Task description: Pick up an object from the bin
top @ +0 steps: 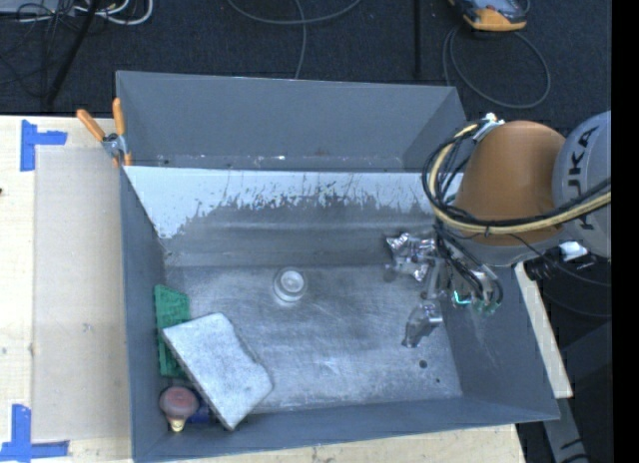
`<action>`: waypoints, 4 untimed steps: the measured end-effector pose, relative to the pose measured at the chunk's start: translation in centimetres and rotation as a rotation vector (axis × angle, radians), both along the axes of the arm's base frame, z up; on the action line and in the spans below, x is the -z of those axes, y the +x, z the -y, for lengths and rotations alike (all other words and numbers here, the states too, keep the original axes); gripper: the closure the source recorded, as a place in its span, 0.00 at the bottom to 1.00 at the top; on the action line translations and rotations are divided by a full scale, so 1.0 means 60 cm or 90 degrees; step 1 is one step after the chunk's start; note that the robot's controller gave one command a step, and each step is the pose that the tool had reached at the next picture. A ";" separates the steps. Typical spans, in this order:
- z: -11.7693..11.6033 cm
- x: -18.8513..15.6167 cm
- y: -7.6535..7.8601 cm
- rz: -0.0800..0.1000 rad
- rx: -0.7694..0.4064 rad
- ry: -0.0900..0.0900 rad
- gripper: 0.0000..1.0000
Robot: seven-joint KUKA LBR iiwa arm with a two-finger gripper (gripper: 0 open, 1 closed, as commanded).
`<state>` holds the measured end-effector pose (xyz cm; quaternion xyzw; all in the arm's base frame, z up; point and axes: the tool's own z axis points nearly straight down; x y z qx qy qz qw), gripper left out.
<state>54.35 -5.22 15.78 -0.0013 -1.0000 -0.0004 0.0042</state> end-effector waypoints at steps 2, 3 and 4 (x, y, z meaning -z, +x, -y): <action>-0.152 0.138 0.126 0.008 -0.070 0.001 0.00; -0.256 0.140 0.133 0.010 -0.168 -0.001 0.00; -0.178 0.139 0.091 0.012 -0.189 0.002 0.00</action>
Offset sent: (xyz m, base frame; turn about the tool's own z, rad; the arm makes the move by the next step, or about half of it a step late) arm 0.0532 0.0441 -0.0878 -0.0954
